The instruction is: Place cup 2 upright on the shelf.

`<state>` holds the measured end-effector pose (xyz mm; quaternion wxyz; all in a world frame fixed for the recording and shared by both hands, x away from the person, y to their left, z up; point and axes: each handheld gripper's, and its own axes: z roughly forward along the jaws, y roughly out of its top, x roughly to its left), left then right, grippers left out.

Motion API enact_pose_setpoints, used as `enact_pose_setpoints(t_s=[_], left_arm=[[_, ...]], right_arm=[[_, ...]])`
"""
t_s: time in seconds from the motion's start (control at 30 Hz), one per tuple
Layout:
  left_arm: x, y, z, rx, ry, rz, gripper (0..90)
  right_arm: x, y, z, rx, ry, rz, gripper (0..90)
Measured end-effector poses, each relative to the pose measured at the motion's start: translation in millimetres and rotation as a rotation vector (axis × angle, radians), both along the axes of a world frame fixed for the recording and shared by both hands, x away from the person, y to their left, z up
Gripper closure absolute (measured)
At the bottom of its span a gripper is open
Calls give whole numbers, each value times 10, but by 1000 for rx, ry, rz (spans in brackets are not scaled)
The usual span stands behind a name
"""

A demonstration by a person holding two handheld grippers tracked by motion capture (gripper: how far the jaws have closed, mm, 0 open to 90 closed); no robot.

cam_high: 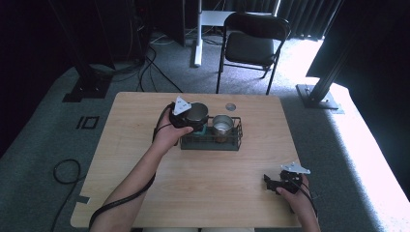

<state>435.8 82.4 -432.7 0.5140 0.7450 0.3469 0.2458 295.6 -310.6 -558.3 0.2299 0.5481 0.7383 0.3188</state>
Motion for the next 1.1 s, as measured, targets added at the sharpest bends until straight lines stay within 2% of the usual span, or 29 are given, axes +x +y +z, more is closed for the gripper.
enact_pose_setpoints(t_s=[0.1, 0.37, 0.47, 0.5, 0.57, 0.67, 0.73, 0.83, 1.1], left_arm=[[32, -20, -50, -9, 2, -3, 69], [97, -55, -158, 11, 10, -4, 69], [121, -48, -189, 7, 20, 1, 69], [143, -38, -231, 21, 27, 7, 69], [154, -40, -267, 9, 22, 10, 69], [164, -40, -272, 17, 15, 15, 69], [151, -57, -268, 42, 7, -3, 68], [141, -63, -248, 60, 19, -12, 66], [112, -11, -218, 61, 37, -23, 64]], right_arm=[[0, 0, 0, 0, 0, 0, 108], [1, 0, 1, 0, 0, 0, 108], [1, 0, 1, 0, 0, 0, 108], [1, 0, 1, 0, 0, 0, 108], [1, 0, 1, 0, 0, 0, 108], [1, 0, 1, 0, 0, -1, 108], [1, 0, 1, 0, 0, 0, 108], [1, 0, 1, 0, 0, 0, 108], [1, 0, 1, 0, 0, 0, 108]])
